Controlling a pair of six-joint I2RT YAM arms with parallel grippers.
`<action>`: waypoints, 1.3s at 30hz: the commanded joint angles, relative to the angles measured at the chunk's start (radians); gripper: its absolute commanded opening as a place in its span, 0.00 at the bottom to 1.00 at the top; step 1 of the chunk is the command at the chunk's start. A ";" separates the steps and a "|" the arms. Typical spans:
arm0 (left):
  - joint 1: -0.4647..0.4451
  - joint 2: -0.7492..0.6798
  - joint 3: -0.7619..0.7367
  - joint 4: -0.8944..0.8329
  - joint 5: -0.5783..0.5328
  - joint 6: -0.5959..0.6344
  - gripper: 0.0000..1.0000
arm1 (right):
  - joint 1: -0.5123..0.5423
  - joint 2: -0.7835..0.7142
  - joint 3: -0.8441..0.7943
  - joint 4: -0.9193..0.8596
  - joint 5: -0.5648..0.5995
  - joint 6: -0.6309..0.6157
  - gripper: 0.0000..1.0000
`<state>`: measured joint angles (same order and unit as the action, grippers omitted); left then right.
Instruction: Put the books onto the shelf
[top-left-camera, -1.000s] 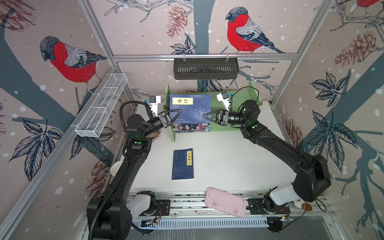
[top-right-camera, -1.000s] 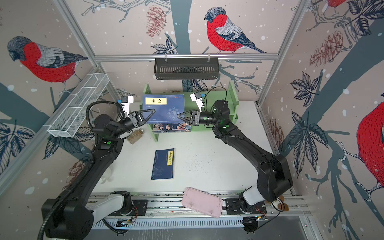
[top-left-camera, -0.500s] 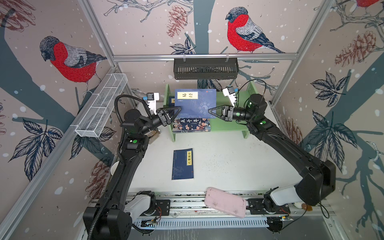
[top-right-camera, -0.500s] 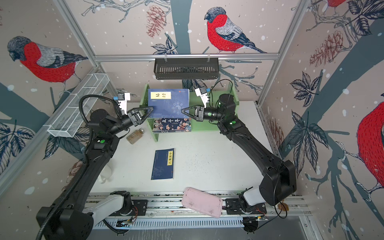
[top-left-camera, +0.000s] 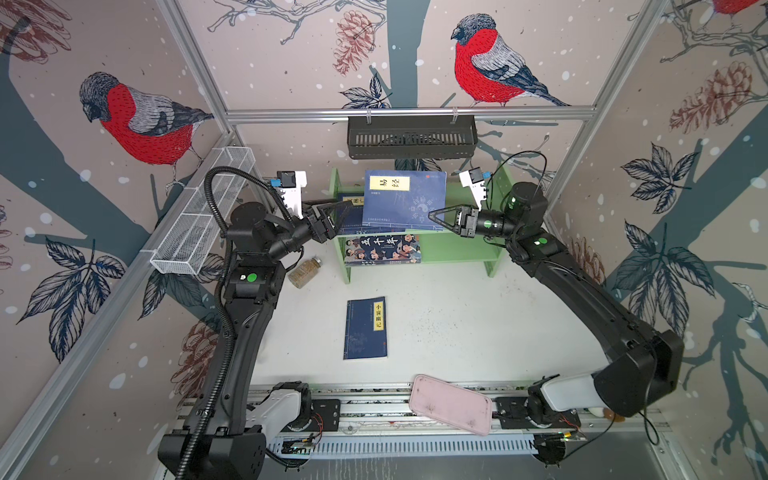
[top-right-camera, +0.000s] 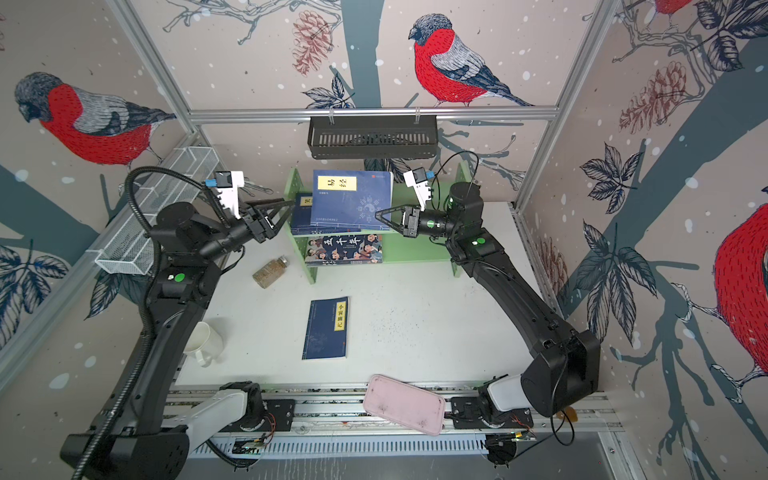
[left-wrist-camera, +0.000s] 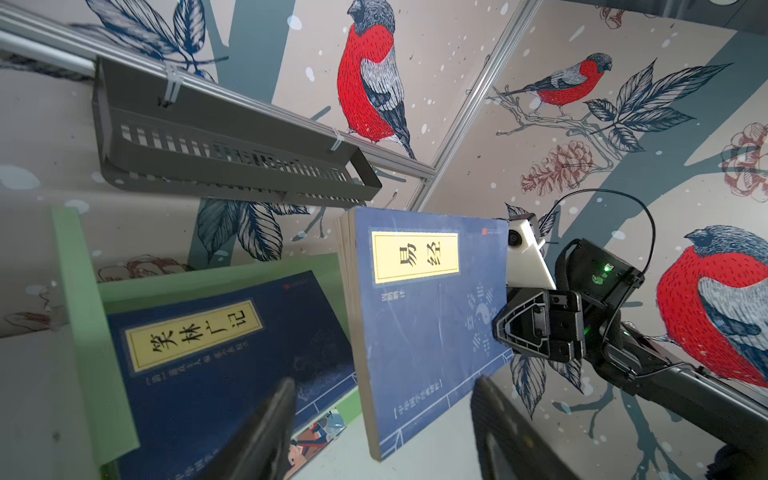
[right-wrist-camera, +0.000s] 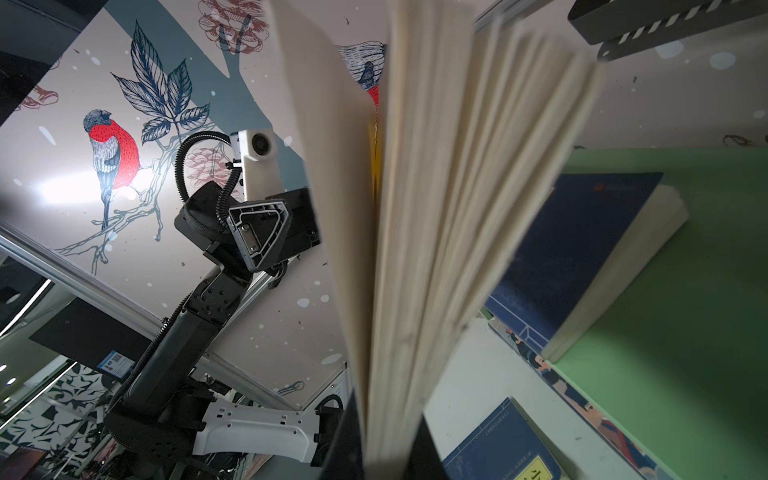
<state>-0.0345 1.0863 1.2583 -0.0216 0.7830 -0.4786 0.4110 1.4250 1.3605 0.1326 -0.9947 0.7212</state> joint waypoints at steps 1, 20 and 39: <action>0.008 0.007 0.067 -0.088 -0.042 0.106 0.68 | -0.001 0.029 0.051 -0.051 0.002 -0.059 0.01; 0.017 0.002 0.046 -0.064 -0.035 0.088 0.70 | 0.016 0.294 0.267 -0.150 -0.014 0.023 0.01; 0.017 -0.014 0.009 -0.028 -0.011 0.064 0.72 | 0.066 0.448 0.449 -0.240 -0.018 0.060 0.07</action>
<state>-0.0196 1.0740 1.2694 -0.0906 0.7586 -0.3977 0.4740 1.8683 1.7908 -0.1204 -0.9989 0.7822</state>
